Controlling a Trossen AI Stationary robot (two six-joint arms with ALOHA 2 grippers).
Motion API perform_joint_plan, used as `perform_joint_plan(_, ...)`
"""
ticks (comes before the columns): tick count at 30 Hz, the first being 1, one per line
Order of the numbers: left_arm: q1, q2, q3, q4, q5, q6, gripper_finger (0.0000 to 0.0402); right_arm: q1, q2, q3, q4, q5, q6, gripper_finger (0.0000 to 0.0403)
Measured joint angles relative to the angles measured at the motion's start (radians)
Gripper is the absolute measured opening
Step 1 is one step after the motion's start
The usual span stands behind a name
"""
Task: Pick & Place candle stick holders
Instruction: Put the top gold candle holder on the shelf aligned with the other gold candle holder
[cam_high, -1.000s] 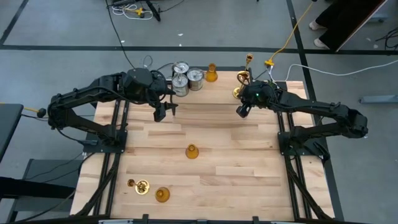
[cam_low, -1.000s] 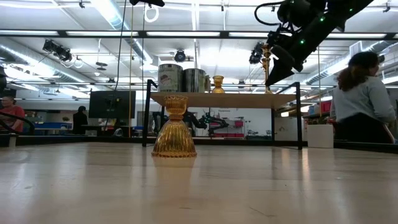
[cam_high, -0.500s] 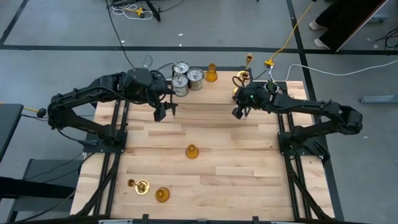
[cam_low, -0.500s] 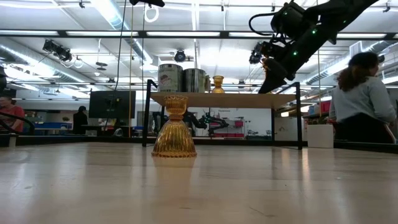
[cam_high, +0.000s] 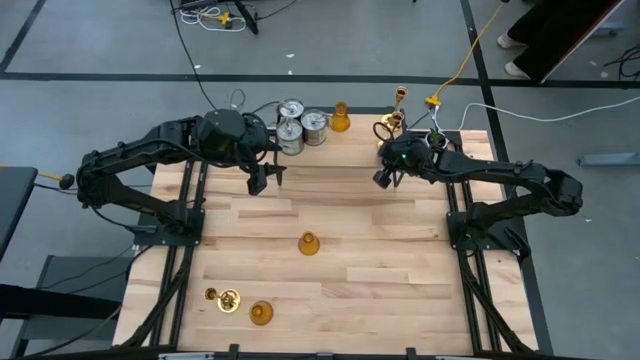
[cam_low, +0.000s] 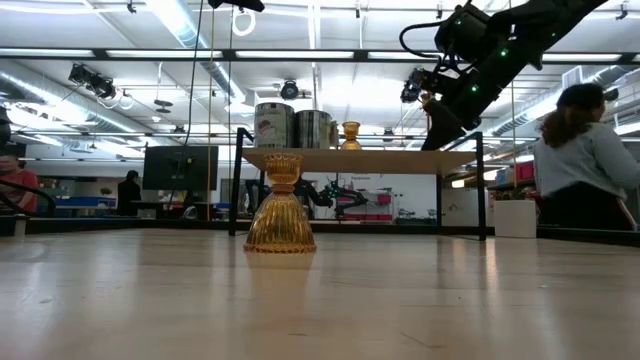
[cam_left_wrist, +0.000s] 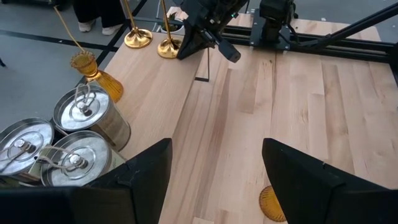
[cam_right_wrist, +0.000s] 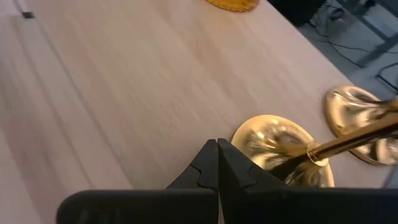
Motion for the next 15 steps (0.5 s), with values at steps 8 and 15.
perform_joint_plan(8, 0.000, 0.000, 0.000, 0.000, 0.000, 0.000, 0.0256, -0.001, 0.001, 0.000, -0.008, 0.084, 0.000, 0.0000)
perform_joint_plan(15, 0.000, 0.000, 0.000, 0.000, 0.000, -0.001, 0.0256, -0.001, 0.001, -0.001, -0.006, 0.123, -0.001, 0.0000)
